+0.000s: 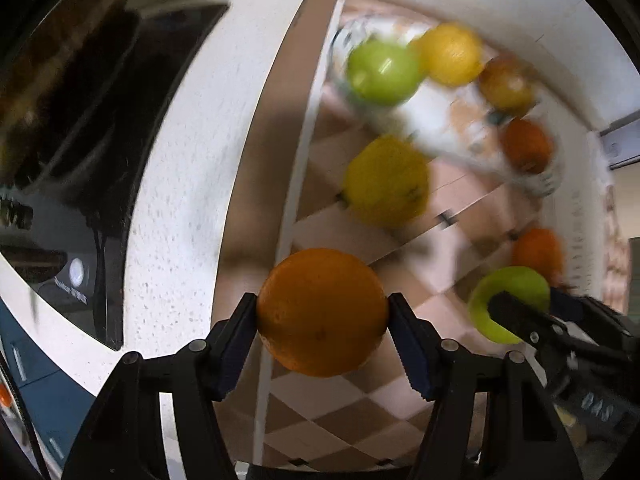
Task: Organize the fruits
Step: 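Lower both fruits onto the floral plate and open both tools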
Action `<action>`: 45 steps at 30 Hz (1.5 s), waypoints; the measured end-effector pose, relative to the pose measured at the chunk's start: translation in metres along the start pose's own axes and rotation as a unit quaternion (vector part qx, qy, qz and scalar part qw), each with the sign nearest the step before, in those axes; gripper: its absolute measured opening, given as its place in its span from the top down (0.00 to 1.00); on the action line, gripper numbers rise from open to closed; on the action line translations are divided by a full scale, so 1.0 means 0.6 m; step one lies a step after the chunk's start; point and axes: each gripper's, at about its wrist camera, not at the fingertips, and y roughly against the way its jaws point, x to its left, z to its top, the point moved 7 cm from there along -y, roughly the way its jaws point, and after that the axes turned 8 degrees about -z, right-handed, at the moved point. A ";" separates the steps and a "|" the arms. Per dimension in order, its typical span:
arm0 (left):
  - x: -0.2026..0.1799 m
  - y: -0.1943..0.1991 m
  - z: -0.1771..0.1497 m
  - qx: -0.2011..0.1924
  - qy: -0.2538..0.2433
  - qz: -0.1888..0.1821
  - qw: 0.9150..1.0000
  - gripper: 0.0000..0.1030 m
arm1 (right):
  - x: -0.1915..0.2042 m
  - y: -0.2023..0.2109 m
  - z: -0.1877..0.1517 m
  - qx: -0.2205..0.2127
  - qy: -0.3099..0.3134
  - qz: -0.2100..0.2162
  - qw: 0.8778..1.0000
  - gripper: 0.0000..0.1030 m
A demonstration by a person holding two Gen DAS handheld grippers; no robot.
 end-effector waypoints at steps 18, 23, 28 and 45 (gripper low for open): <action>-0.158 -0.042 0.226 0.002 -0.063 -0.002 0.998 0.39 | -0.221 0.051 0.264 -0.051 -0.116 -0.030 0.992 0.43; -0.162 -0.071 0.236 0.019 -0.056 0.005 0.998 0.39 | -0.240 0.025 0.277 -0.035 -0.111 -0.033 0.993 0.43; -0.156 -0.089 0.237 0.035 -0.041 0.009 0.998 0.38 | -0.251 0.017 0.278 -0.025 -0.110 -0.026 0.993 0.41; -0.068 -0.013 0.191 -0.017 -0.019 0.044 0.999 0.08 | -0.210 0.091 0.214 -0.064 -0.052 -0.133 0.988 0.08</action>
